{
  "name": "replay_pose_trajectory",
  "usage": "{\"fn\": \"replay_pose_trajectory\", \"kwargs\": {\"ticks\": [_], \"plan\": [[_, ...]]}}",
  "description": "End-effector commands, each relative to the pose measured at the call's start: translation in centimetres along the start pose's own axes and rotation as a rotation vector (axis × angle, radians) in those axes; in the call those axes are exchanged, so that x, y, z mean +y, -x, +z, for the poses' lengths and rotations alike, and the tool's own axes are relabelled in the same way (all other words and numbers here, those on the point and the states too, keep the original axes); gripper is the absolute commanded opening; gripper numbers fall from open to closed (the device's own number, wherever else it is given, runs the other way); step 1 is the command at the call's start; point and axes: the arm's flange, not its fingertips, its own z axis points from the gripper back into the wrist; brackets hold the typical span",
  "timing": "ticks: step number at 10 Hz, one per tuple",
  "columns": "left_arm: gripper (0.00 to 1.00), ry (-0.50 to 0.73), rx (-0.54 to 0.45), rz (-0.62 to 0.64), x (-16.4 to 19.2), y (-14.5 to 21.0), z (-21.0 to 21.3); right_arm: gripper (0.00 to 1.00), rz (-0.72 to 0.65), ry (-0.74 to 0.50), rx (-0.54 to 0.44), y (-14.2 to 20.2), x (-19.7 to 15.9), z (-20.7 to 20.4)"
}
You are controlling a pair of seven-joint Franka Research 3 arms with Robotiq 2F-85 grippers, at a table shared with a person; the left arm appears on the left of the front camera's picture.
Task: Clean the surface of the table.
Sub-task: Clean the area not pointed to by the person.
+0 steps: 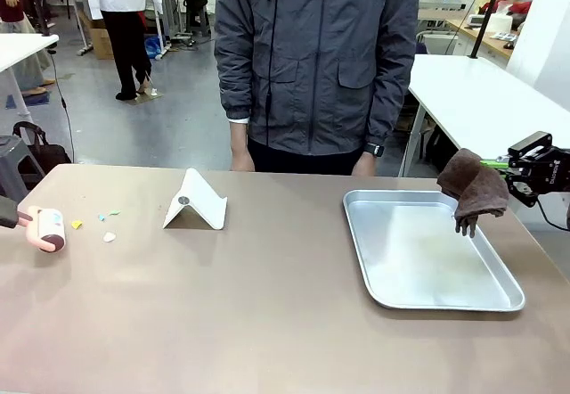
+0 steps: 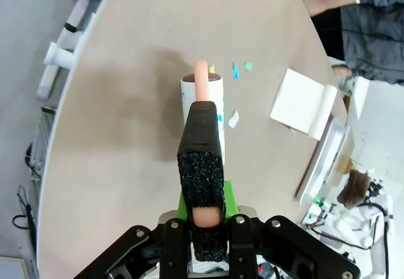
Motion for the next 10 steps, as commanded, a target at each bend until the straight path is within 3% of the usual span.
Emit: {"fn": "replay_pose_trajectory", "kwargs": {"ticks": [1,4,10], "plan": [[0.22,-0.007,-0.068,0.024,-0.4,-0.5,-0.4,0.11,0.000,0.005,-0.008,0.0,0.3,-0.1],[0.22,-0.043,-0.082,0.020,0.1,-1.3,-1.6,0.11,0.000,0.005,-0.008,0.0,0.3,-0.1],[0.22,-0.114,-0.010,-0.025,-0.8,-1.6,-5.9,0.11,0.000,0.005,-0.008,0.0,0.3,-0.1]]}}
